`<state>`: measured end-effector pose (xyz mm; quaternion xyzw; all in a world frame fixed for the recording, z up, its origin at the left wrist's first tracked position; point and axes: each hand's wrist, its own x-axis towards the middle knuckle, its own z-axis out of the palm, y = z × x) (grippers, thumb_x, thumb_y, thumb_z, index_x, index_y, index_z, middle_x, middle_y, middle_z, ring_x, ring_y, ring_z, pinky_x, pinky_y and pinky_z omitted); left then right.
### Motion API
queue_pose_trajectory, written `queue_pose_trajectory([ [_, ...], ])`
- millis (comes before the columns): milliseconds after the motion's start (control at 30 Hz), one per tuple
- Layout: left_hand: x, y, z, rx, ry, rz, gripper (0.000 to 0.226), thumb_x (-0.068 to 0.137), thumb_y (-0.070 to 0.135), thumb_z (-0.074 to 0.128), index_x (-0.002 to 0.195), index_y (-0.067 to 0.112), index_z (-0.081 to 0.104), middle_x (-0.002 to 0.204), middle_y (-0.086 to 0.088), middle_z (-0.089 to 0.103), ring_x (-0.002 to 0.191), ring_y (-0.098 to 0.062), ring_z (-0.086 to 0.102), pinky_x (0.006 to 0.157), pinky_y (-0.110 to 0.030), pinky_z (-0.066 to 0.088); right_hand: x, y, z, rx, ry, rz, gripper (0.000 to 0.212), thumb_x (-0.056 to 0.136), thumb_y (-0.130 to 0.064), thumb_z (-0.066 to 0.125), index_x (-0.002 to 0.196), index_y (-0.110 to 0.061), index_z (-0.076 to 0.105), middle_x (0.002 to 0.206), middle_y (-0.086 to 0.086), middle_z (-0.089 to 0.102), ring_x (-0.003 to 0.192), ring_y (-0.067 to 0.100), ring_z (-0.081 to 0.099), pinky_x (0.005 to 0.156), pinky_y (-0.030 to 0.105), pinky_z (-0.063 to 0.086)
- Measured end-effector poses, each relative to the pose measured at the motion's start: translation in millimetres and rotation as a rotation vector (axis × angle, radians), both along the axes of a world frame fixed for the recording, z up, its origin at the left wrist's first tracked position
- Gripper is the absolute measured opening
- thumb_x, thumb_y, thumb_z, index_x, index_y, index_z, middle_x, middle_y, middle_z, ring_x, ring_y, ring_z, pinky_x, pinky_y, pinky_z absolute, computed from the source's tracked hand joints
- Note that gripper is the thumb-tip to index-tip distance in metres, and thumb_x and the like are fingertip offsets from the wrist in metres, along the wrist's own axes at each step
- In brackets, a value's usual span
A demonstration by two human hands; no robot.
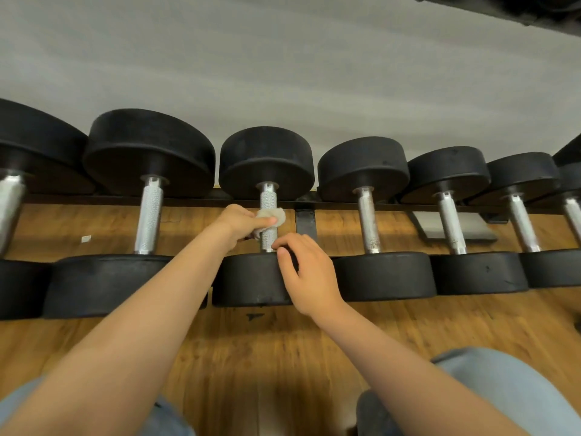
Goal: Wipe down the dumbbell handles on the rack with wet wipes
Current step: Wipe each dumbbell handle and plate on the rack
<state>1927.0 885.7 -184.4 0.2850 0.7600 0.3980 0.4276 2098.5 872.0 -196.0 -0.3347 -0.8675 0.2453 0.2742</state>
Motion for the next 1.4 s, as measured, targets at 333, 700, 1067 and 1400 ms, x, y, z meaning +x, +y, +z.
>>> queue_pose_trajectory([
  [333,-3,43,0,0.173,-0.446,0.509,0.088,0.071,0.03,0.087,0.141,0.008,0.038,0.13,-0.013,0.059,0.121,-0.029,0.057,0.107,-0.044,0.045,3,5,-3,-0.053,0.005,0.001,0.02,0.1,-0.028,0.044,0.105,-0.022,0.062,0.099,-0.012,0.059,0.093,-0.001,0.05,0.075,0.009,0.038],
  [700,4,-3,-2,-0.14,0.151,-0.006,0.048,0.07,0.021,0.087,0.11,0.003,0.067,0.108,-0.009,0.068,0.101,-0.021,0.063,0.09,-0.033,0.05,3,5,-1,-0.032,0.052,0.03,0.018,0.099,-0.028,0.045,0.099,-0.023,0.062,0.092,-0.01,0.056,0.087,0.004,0.049,0.074,0.022,0.042],
  [1067,23,-82,39,0.237,0.499,-0.195,0.003,0.084,0.022,0.074,0.082,0.02,0.075,0.078,0.006,0.072,0.077,-0.003,0.065,0.068,-0.018,0.045,8,18,15,-0.332,0.162,0.061,0.032,0.091,-0.04,0.063,0.119,-0.029,0.055,0.116,-0.016,0.055,0.108,-0.003,0.05,0.086,0.013,0.041],
  [1400,44,-78,42,0.389,0.67,-0.075,0.035,0.083,0.018,0.076,0.104,0.021,0.048,0.078,0.007,0.066,0.072,0.002,0.063,0.066,-0.01,0.048,-10,31,52,-0.224,0.109,0.209,0.032,0.089,-0.023,0.068,0.119,-0.031,0.061,0.113,-0.013,0.063,0.107,-0.001,0.053,0.089,0.015,0.042],
])
